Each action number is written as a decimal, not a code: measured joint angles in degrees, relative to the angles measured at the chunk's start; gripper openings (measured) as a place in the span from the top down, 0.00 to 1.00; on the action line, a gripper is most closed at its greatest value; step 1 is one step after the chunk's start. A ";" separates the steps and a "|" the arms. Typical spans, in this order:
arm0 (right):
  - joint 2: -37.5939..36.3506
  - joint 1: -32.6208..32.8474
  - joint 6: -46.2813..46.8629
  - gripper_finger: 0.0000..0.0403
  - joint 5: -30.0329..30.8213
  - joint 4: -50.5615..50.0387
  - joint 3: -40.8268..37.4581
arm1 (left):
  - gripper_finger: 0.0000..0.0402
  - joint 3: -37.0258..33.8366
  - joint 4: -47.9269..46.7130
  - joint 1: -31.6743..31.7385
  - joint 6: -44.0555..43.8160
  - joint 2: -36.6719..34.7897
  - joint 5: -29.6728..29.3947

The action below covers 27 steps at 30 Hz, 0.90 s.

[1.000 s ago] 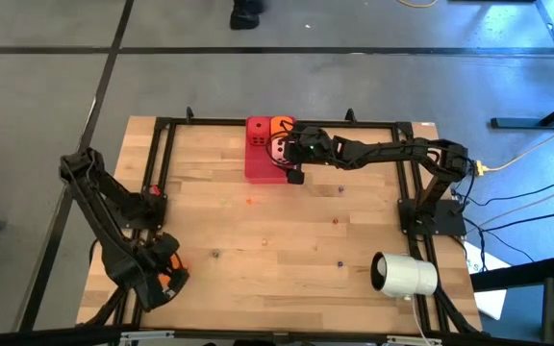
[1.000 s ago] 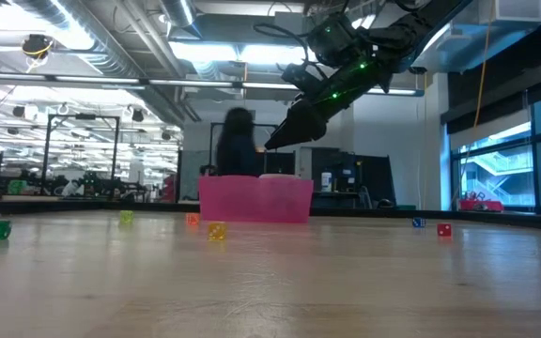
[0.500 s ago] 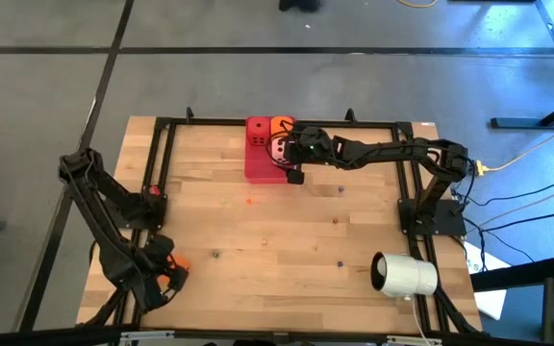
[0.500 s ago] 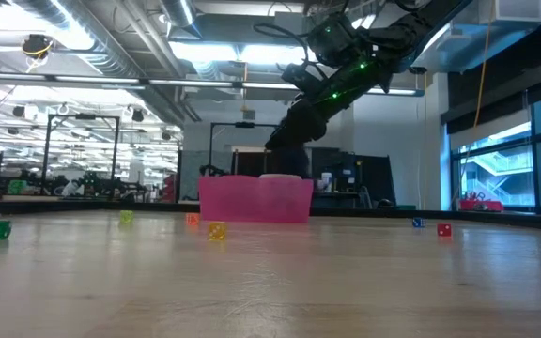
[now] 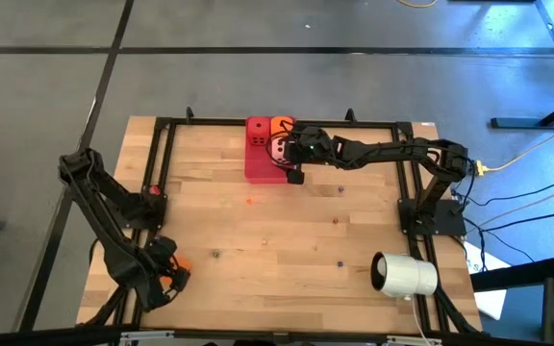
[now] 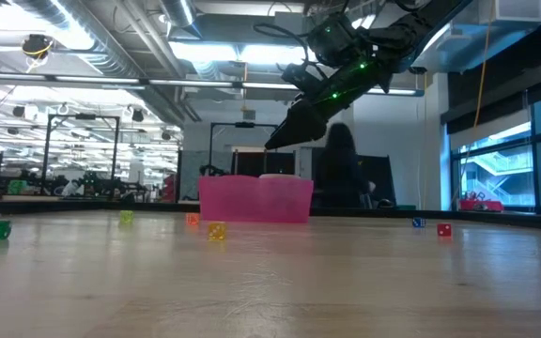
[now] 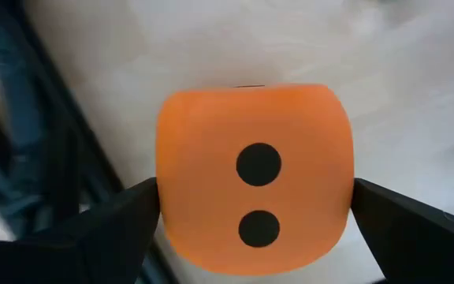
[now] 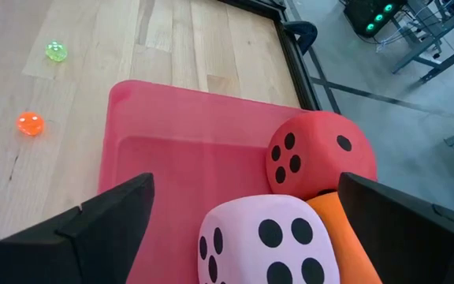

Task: Pick & Place Dice
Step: Put the large orange dice into the bin

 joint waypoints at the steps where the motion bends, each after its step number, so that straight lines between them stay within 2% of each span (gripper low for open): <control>1: 0.00 0.00 0.00 0.01 0.00 -0.04 0.00 | 0.00 -0.17 0.59 0.02 -0.02 0.02 -0.02; 10: 0.00 0.00 -0.02 0.01 0.00 -0.02 0.00 | 0.00 -1.61 1.10 0.24 -0.87 0.13 0.72; 16: 0.00 0.00 -0.02 0.01 0.00 -0.13 0.00 | 0.00 -8.50 11.41 0.26 2.54 -0.02 2.39; 27: 0.00 0.00 -0.24 0.01 0.00 -0.15 0.02 | 0.00 -8.78 12.41 3.09 7.79 -4.79 0.68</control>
